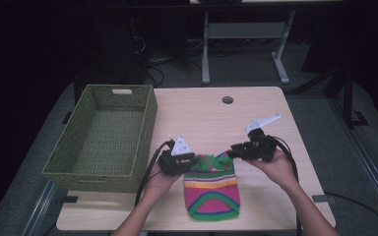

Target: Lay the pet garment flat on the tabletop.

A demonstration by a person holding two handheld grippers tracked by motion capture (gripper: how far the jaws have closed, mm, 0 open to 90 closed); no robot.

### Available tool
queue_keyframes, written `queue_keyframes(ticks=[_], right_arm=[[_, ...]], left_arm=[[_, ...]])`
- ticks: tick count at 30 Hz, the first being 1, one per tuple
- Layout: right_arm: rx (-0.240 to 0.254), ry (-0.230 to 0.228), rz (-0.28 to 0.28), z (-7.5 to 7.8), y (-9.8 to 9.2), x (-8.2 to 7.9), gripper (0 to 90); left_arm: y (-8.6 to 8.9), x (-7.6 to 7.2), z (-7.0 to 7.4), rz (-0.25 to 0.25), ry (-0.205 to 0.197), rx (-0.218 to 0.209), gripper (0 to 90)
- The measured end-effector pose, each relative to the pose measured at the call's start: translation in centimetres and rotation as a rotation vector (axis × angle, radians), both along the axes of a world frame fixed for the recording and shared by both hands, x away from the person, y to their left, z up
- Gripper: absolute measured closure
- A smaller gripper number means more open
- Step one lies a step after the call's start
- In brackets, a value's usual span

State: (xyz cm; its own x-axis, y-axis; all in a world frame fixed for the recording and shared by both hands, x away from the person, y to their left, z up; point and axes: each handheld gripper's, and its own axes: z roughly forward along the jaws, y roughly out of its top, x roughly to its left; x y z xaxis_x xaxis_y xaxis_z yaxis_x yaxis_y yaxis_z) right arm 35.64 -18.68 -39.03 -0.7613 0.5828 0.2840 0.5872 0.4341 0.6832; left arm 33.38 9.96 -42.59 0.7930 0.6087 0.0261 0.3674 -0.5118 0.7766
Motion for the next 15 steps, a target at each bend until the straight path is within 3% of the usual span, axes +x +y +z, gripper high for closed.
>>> queue_keyframes(ticks=[2, 5, 8, 15], right_arm=[[-0.003, 0.010, -0.075, -0.2, -0.1, 1.7, 54.2], [0.009, 0.005, -0.121, -0.6, -0.7, 2.7, 53.2], [-0.001, 0.011, -0.103, -1.2, -1.0, 2.7, 53.1], [-0.042, 0.025, -0.027, -2.7, -0.6, 1.8, 55.0]], left_arm=[[-0.3, 1.3, -0.5, 0.060, -0.007, 0.020, 72.0], [-0.5, 2.1, -0.9, 0.090, -0.002, 0.028, 66.6], [-0.3, 2.2, -1.2, 0.081, 0.005, 0.054, 63.5], [0.0, 1.0, -1.3, 0.034, 0.026, 0.046, 60.5]])
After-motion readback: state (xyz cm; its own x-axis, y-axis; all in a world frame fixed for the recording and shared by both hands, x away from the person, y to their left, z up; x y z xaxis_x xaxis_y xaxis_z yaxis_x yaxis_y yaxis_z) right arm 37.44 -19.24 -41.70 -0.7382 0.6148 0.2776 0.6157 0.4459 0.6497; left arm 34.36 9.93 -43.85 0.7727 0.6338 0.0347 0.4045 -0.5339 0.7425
